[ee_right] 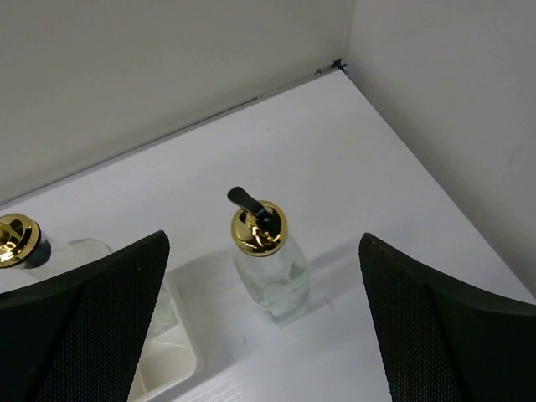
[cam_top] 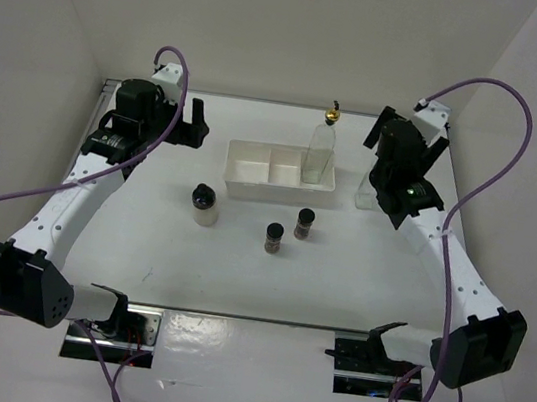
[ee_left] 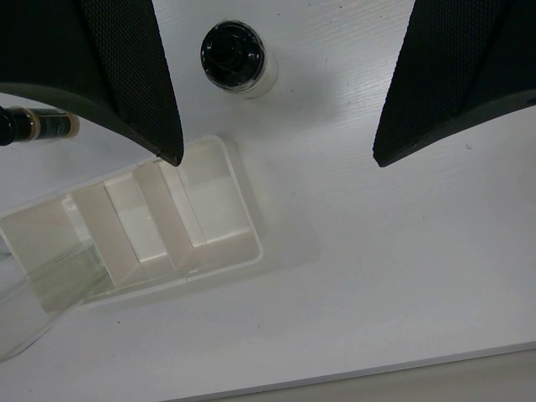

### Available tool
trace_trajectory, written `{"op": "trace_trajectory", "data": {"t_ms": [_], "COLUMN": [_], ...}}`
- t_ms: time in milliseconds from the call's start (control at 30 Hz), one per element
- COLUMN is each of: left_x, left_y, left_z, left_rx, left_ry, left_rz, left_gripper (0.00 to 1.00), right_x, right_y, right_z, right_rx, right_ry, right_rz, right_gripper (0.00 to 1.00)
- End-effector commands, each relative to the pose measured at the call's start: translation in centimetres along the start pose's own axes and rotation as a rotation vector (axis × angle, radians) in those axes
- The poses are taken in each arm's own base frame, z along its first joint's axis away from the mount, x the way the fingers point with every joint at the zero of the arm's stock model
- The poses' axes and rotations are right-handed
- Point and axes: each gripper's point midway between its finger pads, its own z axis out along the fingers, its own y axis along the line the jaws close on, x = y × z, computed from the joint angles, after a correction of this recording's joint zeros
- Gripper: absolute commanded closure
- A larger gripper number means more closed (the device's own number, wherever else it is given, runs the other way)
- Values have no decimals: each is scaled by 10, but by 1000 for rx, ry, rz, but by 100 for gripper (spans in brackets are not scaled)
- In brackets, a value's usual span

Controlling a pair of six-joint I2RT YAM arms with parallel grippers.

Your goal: Organize the condiment bottles

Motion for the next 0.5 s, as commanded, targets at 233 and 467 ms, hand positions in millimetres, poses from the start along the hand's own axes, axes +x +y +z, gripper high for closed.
{"op": "trace_trajectory", "data": {"t_ms": [233, 467], "left_x": [-16, -13], "left_y": [-7, -5], "left_z": [-1, 2], "left_rx": [29, 19], "left_ry": [-62, -54], "left_rz": [1, -1], "left_gripper": [0, 0], "right_x": [11, 30], "right_y": [-17, -19], "right_z": [-7, 6], "right_rx": [24, -2], "right_ry": [2, 37], "right_rz": [148, 112], "right_gripper": [2, 2]}}
